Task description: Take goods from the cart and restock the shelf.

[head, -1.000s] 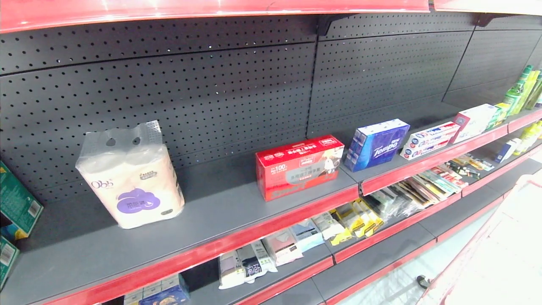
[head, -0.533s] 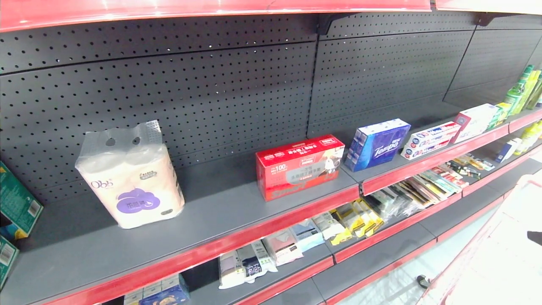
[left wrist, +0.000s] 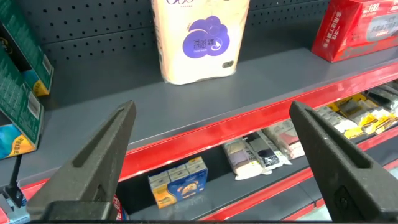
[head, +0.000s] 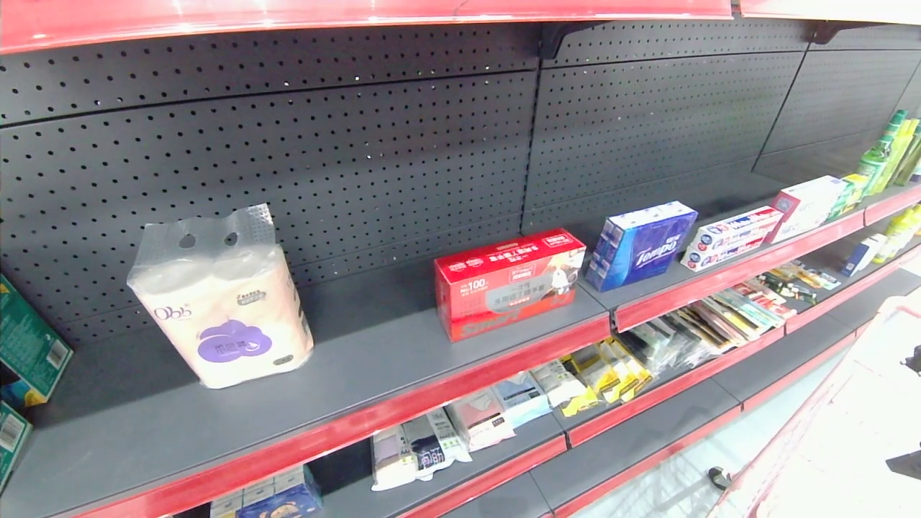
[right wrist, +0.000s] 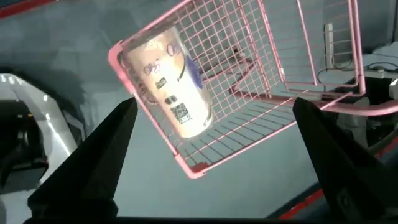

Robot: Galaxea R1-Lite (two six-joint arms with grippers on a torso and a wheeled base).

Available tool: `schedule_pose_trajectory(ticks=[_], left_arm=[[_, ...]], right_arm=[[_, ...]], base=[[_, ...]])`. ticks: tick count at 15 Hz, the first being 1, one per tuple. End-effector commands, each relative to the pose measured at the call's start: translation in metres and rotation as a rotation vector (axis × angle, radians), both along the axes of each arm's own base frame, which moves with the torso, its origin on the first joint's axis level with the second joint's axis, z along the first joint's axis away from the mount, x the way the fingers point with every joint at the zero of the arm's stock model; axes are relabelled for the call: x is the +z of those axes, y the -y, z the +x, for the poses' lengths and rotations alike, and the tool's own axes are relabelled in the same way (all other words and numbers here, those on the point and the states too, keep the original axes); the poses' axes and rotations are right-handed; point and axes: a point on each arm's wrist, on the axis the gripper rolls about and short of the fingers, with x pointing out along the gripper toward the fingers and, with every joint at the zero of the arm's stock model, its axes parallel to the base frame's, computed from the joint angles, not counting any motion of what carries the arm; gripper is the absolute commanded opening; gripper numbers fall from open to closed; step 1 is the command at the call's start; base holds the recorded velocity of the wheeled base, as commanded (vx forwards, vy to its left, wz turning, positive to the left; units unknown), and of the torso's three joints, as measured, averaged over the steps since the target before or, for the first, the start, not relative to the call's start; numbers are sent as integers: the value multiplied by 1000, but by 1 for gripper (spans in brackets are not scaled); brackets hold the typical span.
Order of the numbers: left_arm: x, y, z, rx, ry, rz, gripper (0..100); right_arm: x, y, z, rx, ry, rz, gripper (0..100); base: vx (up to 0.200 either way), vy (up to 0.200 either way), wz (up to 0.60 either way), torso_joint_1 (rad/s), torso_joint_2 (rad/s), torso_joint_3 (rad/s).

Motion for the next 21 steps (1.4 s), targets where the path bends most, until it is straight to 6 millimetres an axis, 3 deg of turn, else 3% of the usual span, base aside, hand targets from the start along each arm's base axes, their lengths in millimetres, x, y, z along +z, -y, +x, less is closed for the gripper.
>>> schedule_pose_trajectory(ticks=[1,5,9,21], left_arm=[[0,0,0,0,-1,0,100],[0,0,0,0,-1,0,100],[0,0,0,-1,-1,0,100],[0,0,0,0,-1,0,100]], right_arm=[[-55,14,15,23,-91,41,100],[-72,27,18,51,-132,25,100],[-82,47,0,79,-209,2,100],[-94,38,6,137,-249,32,100]], base=[[0,0,0,0,0,0],[0,0,0,0,0,0],[0,0,0,0,0,0],[0,0,0,-117,248,129]])
